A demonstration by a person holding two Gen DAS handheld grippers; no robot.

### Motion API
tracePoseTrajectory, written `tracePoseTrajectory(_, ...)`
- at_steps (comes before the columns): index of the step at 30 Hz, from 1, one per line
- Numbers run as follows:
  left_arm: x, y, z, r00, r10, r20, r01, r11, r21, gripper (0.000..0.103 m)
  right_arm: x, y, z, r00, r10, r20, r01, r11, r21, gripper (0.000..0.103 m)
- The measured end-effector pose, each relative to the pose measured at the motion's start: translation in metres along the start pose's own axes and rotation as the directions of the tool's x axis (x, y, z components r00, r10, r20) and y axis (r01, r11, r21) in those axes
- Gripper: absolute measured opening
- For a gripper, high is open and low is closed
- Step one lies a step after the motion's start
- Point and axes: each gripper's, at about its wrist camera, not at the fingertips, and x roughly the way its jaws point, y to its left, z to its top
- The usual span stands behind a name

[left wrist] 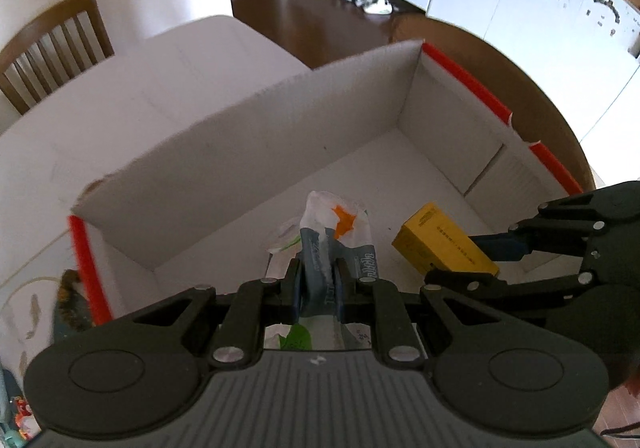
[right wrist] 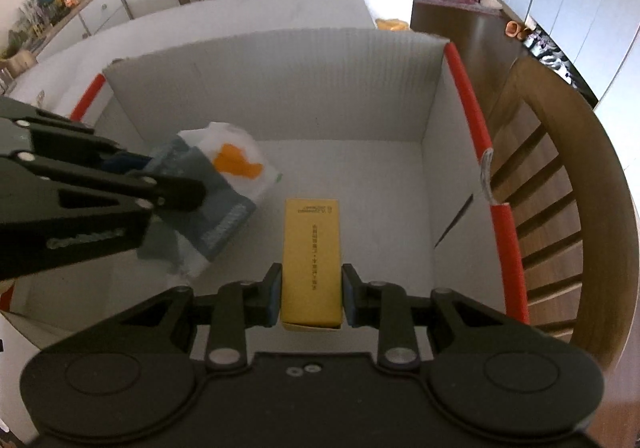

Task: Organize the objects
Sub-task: 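Lower and release the yellow box with the right gripper while the left releases the bag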

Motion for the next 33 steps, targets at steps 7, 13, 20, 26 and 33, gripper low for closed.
tracePoseTrajectory(7,0.022,0.0,0.004,0.996,-0.002,-0.086,0.003,1.0,0.011,0.015,0.012,0.006,0.002,0.998,-0.026,-0.063,0.025,0.999,-0.02,0.028)
tracePoseTrajectory(13,0.028,0.002,0.005,0.995,-0.011,-0.103,0.011,1.0,0.005,0.015,0.02,0.011,0.002,0.996,-0.029,-0.086,0.028,0.999,-0.016,0.028)
tracePoseTrajectory(20,0.026,0.0,0.004,0.995,-0.01,-0.095,0.011,1.0,0.003,0.02,0.024,0.01,0.008,0.995,-0.023,-0.095,0.022,1.0,-0.01,0.029)
tracePoseTrajectory(26,0.016,0.003,0.004,0.998,-0.006,-0.056,0.005,1.0,-0.006,0.021,0.012,0.012,0.004,0.998,-0.022,-0.064,0.022,1.0,-0.007,0.031)
tracePoseTrajectory(33,-0.013,0.005,-0.002,1.0,-0.017,0.007,0.017,0.999,-0.028,0.021,-0.017,0.011,0.003,1.0,0.006,0.006,-0.006,1.0,0.01,0.032)
